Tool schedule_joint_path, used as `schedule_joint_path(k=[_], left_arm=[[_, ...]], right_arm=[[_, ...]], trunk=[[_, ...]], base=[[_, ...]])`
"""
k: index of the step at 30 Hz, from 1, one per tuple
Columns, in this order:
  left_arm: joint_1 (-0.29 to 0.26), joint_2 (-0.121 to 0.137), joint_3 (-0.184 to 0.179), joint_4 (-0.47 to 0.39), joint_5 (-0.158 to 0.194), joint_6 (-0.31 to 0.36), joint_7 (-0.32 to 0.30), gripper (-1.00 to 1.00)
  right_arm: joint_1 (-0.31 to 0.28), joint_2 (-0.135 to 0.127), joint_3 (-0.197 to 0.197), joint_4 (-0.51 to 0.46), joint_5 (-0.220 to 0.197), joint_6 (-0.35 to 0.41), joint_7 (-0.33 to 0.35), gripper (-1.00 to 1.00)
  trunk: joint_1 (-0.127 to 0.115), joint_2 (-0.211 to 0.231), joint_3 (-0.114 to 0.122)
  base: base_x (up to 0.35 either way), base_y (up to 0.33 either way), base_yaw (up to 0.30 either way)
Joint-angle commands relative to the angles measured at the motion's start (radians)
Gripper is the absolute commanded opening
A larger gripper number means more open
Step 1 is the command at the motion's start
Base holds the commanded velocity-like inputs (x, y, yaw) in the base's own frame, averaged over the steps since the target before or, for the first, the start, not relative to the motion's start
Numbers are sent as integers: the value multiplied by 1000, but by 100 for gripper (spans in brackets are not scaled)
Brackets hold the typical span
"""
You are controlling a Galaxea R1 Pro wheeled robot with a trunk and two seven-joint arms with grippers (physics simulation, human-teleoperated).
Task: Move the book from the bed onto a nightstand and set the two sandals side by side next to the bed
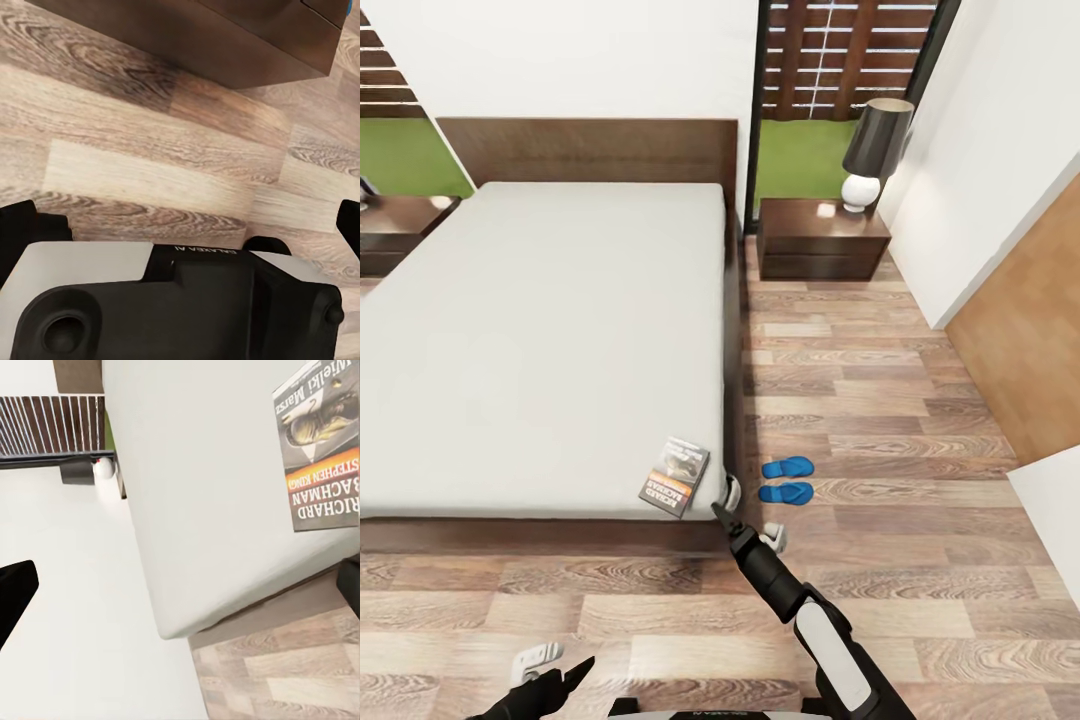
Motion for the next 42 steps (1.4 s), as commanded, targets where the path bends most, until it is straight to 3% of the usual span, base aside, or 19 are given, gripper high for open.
schedule_joint_path(k=[1,18,42], left_arm=[[-1,0,8,2,-7,-3,-5,100],[-1,0,8,2,-7,-2,-4,100],[-1,0,8,2,-7,-2,-4,100]], right_arm=[[0,0,-1,0,-10,7,1,100],[0,0,-1,0,-10,7,1,100],[0,-1,-1,0,-10,7,1,100]], trunk=[[0,-1,-1],[0,-1,-1],[0,-1,-1]], base=[[-71,50,0],[-7,170,0],[32,54,0]])
